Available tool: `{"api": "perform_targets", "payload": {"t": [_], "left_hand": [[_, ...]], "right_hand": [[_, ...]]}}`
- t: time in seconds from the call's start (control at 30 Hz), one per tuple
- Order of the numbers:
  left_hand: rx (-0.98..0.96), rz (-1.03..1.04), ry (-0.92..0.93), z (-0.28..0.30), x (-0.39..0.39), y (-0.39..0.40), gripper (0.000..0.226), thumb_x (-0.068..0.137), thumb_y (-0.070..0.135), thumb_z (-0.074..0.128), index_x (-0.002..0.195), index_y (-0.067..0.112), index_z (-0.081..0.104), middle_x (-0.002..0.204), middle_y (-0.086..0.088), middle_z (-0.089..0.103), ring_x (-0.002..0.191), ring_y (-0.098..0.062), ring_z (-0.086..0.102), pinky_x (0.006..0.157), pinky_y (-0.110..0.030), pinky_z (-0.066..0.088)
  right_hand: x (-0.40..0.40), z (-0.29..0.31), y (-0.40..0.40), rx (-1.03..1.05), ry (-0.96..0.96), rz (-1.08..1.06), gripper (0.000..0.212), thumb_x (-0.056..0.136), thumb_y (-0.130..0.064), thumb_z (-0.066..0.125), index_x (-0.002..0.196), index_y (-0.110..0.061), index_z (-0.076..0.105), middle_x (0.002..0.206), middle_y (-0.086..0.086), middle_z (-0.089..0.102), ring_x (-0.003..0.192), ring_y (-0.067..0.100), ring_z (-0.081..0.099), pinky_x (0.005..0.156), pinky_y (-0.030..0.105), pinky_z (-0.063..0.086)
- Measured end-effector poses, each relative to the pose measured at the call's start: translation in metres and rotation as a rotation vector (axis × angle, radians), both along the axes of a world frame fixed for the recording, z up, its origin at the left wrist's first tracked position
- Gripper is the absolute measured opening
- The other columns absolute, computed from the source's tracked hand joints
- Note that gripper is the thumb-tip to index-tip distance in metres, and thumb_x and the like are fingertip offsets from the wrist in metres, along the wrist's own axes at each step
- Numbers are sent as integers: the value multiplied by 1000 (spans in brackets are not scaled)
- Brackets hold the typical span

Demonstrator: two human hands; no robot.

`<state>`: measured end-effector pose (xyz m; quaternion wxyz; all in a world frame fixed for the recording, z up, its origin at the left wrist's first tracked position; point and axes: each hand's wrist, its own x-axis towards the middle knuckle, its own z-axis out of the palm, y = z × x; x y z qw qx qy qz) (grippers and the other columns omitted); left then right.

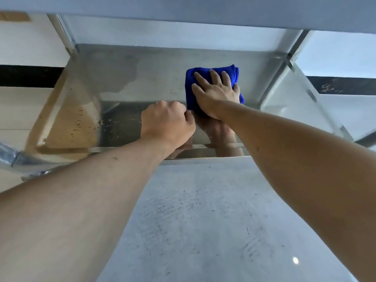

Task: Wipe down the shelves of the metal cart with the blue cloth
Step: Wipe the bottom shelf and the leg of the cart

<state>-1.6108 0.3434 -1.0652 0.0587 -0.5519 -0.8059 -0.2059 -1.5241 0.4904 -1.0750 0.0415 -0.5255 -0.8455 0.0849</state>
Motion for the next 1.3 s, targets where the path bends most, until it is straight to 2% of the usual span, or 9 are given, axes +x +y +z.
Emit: {"api": "perform_targets", "payload": {"t": [0.13,0.27,0.5,0.63,0.73,0.9,1.07,1.2,1.3], "left_hand": [[-81,-78,-52,5,-13,-2,29,82,38,47,81,22,72,71,-3,64,71,-31,61,58,-29,42],[-281,-214,-112,17,-40,-6,36,87,36,44,112,40,69,116,-2,68,102,-32,60,79,-31,46],[-401,-357,-267,29,-59,-15,24,87,12,47,96,18,68,99,-6,64,92,-30,55,73,-33,48],[-378,-390,-232,32,-62,-18,19,88,10,50,77,16,64,86,-5,62,83,-28,57,59,-29,39],[-272,-364,-186,34,-76,-28,21,89,18,51,83,22,71,94,-1,69,90,-29,62,73,-35,51],[-212,-196,-145,30,-129,-51,30,94,40,52,113,23,69,120,-9,67,108,-32,59,87,-39,50],[-141,-81,-118,24,-159,-61,40,95,43,53,126,21,63,124,-10,66,111,-32,59,91,-40,50],[-36,-77,-124,25,-167,-63,34,95,42,52,119,25,68,117,-6,69,106,-30,61,84,-37,47],[-70,-116,-76,13,-171,-73,27,93,41,51,96,23,70,98,-5,70,91,-27,59,76,-35,49]], "right_hand": [[13,-1,-37,-15,1,-18,58,94,-62,14,151,-56,13,167,-5,9,152,26,-3,118,56,3],[20,3,-79,-29,-20,-24,58,95,-65,16,152,-55,11,167,-7,6,152,25,-6,119,56,0],[18,8,-129,-74,-84,-65,61,96,-64,19,154,-52,3,168,-6,0,152,24,-8,118,53,-1],[10,11,-152,-104,-52,-118,63,95,-64,22,154,-51,2,168,-6,-2,152,23,-10,119,54,-2],[4,10,-172,-72,-78,-85,67,93,-69,19,154,-49,1,168,-4,-2,152,25,-10,119,55,-1],[-22,4,-197,-10,-81,12,73,86,-78,11,153,-51,-1,168,-1,-1,151,29,-10,118,60,-1],[-62,3,-181,17,-115,24,75,85,-82,14,152,-52,-2,168,0,1,151,33,-6,116,66,0],[-91,3,-152,16,-125,28,83,77,-89,13,151,-55,1,167,-2,3,151,33,-6,115,67,1],[-111,3,-122,6,-99,12,88,72,-93,11,151,-56,5,167,-2,4,151,32,-7,115,66,1]]}}
